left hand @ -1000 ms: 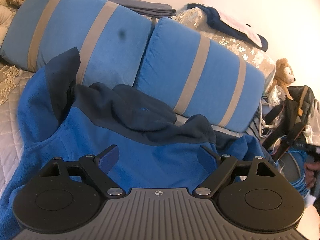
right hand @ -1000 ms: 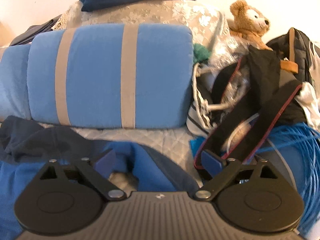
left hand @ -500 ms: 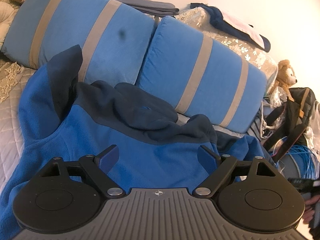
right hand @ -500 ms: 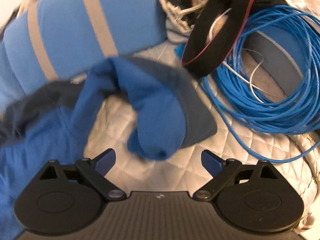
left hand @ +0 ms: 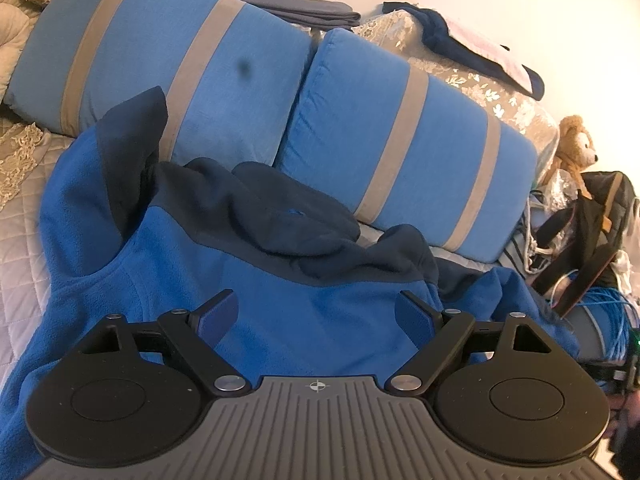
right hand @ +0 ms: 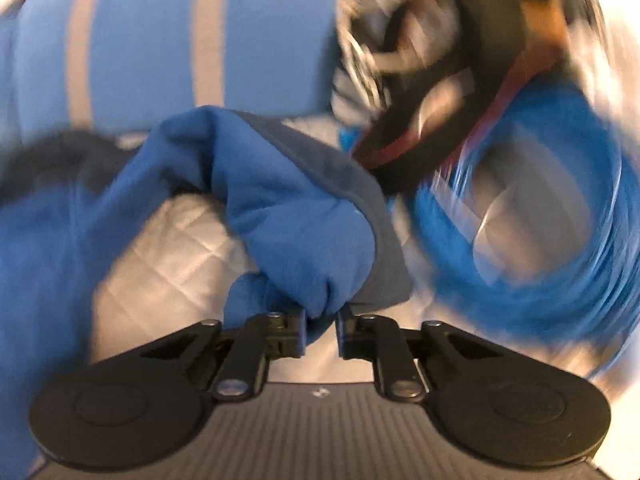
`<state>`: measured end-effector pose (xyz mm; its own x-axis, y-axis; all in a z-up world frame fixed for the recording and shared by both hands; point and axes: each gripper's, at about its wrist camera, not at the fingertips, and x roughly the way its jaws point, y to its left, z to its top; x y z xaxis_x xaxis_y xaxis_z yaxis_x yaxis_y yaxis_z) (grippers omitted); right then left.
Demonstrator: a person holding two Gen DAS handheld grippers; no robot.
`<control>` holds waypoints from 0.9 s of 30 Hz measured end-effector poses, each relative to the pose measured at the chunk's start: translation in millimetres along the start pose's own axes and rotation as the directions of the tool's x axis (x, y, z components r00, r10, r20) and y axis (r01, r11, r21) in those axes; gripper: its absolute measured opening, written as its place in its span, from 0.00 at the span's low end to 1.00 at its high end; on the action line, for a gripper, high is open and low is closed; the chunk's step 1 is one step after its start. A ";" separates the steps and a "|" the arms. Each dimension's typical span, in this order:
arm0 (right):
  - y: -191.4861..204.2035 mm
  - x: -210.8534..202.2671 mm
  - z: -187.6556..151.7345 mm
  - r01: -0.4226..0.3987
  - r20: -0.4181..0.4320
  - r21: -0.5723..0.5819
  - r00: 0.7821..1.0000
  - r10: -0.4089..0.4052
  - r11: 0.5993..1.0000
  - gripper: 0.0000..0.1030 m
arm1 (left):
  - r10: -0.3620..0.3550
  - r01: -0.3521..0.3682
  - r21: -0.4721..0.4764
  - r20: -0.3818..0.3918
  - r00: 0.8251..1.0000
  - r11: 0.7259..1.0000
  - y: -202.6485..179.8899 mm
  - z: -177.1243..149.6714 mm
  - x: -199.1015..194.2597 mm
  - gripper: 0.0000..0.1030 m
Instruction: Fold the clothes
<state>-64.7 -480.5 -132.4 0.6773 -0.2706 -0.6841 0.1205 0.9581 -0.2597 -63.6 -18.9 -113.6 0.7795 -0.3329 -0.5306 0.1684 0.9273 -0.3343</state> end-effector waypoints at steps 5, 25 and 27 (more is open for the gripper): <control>8.2 -18.3 1.1 0.214 0.091 -0.399 0.977 -0.194 0.891 0.07 | 0.006 -0.006 -0.011 -0.002 1.000 1.000 1.9 0.0 0.0 0.84; -62.3 -63.8 -28.6 0.012 0.050 -0.011 0.999 -0.011 1.000 0.39 | 0.014 -0.014 -0.026 -0.009 1.000 1.000 1.8 -0.3 0.7 0.84; -56.1 -63.0 -32.7 0.000 0.050 -0.007 0.999 0.001 1.000 0.42 | 0.016 -0.016 -0.026 -0.011 1.000 1.000 1.8 0.0 0.9 0.84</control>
<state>-137.8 -520.3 -97.0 0.7129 -0.2648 -0.6493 0.1154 0.9576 -0.2639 -62.7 -17.6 -114.7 0.7755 -0.3202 -0.5441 0.1400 0.9276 -0.3464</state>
